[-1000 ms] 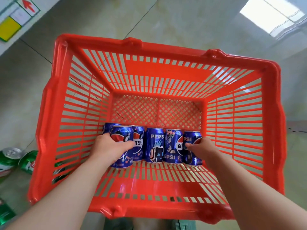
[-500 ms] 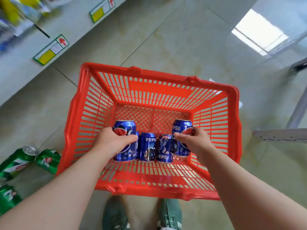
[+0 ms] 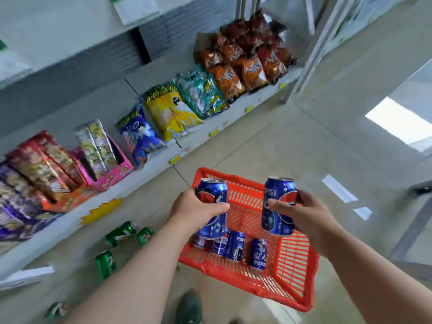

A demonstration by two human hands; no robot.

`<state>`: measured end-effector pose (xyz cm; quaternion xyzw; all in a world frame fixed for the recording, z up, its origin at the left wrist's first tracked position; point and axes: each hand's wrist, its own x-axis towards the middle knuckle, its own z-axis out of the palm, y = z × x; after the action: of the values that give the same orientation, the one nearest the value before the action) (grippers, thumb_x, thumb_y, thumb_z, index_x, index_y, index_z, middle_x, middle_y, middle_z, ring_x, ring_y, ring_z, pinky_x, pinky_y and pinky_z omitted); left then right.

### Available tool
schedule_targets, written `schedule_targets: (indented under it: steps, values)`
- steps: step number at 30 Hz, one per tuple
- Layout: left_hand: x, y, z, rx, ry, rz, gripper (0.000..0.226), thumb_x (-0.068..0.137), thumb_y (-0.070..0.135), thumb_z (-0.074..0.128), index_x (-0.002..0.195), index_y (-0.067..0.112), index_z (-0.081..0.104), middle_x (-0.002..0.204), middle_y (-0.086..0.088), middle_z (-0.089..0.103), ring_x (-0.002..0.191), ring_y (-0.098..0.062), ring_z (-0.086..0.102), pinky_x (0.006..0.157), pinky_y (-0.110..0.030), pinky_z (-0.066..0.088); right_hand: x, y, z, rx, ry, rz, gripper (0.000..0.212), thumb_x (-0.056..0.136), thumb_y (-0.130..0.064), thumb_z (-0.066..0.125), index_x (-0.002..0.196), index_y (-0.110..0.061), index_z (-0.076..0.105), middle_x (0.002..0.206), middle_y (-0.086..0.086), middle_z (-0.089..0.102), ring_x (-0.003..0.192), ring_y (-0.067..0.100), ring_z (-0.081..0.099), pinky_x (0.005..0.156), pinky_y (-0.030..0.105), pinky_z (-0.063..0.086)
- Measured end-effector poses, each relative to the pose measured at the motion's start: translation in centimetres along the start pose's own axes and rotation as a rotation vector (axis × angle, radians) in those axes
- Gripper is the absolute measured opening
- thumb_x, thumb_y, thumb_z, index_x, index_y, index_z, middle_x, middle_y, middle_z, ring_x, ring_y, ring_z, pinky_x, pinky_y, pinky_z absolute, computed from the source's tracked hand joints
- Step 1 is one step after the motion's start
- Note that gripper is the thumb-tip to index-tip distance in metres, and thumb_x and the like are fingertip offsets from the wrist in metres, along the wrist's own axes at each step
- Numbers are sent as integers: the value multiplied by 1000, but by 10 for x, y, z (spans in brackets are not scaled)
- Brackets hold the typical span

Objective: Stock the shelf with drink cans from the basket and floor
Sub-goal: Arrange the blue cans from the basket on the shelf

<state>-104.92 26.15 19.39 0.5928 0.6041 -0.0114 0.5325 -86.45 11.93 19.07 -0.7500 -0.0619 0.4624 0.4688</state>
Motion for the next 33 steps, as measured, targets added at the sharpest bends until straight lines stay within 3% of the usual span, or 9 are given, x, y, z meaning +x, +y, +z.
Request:
schedule_targets:
  steps: [4,8,11,13,19,25,28,30,33]
  values:
    - [-48,37,-42,-77,61,40,47,46,47,83,84,25,69,86,4,73,80,-16,70,81,-39,58,-33,-75,-5,-34,-88,-67,41,72,-10,81,108,-4,62,101,19,71,89,33,72,70,37,58]
    - [-87,66,-90,-140,127,67,56,44,52,83,90,23,67,91,1,72,84,-18,69,82,-41,57,-68,-138,5,-68,-133,-148,42,72,-14,82,109,-8,62,99,11,70,83,23,70,58,28,53]
    - [-118,82,-126,-183,180,68,67,38,55,82,94,22,66,93,-1,71,85,-20,68,83,-43,57,-95,-177,18,-99,-198,-168,47,72,-18,83,111,-9,60,104,9,69,91,24,69,61,30,52]
    - [-136,90,-150,-206,202,91,58,47,48,87,94,20,66,93,-2,71,86,-21,68,83,-44,57,-111,-199,28,-136,-246,-191,44,72,-20,83,108,-10,60,106,10,70,93,24,69,63,30,52]
    - [-190,104,-233,-280,329,170,45,59,43,86,92,19,67,85,1,72,77,-12,68,59,-25,51,-165,-260,88,-186,-385,-291,25,77,-16,78,88,-12,56,101,11,70,84,19,70,58,25,51]
    - [-219,88,-317,-343,537,221,41,56,42,85,88,24,68,84,5,72,80,-13,69,76,-34,57,-194,-299,170,-243,-495,-369,42,72,-20,82,106,-9,60,104,14,72,93,26,72,70,34,56]
    - [-224,71,-352,-357,648,204,37,61,39,84,89,26,65,86,8,70,83,-11,66,73,-29,53,-200,-308,215,-266,-523,-415,32,73,-20,83,94,-11,60,101,19,71,95,35,70,74,37,57]
    - [-219,58,-374,-370,726,197,37,61,38,83,91,28,64,89,9,70,85,-11,65,79,-33,54,-202,-312,249,-248,-536,-454,27,75,-16,82,89,-8,60,89,19,67,84,34,70,66,33,56]
    - [-204,43,-402,-414,787,213,41,62,36,83,97,28,62,92,10,69,87,-10,64,75,-30,52,-202,-320,301,-211,-547,-521,29,76,-13,81,96,-8,61,75,4,62,63,13,63,51,19,49]
